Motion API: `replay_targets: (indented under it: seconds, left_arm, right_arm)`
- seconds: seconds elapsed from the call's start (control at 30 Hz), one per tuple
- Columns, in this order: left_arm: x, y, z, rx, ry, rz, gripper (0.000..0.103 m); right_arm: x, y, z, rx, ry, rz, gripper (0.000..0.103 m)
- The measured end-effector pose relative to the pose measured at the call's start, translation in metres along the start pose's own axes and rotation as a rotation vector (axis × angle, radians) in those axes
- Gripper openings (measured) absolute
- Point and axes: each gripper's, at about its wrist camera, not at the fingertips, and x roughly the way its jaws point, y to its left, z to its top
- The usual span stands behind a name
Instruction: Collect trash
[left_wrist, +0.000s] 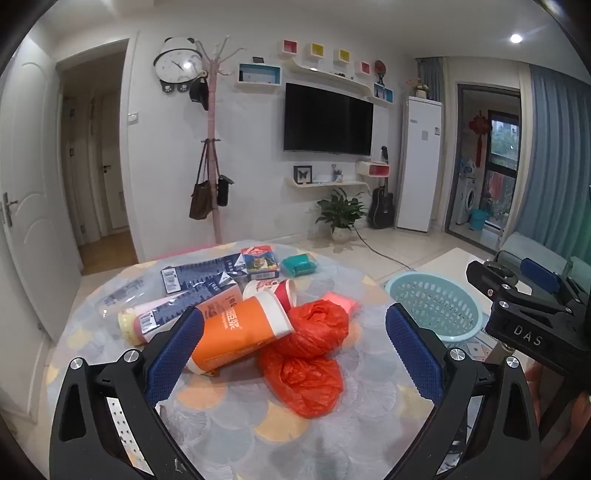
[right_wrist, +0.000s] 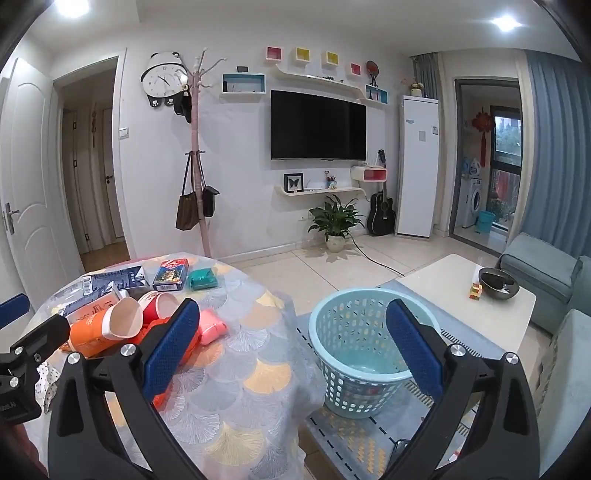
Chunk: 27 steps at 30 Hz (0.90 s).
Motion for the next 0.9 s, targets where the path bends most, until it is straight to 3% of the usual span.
replay_targets:
  seconds: [0.9]
  left_arm:
    - [-0.001, -0.001, -0.004, -0.009, 0.001, -0.010, 0.095]
  right_arm:
    - [-0.011, -0.005, 0.001, 0.010, -0.008, 0.006, 0.096]
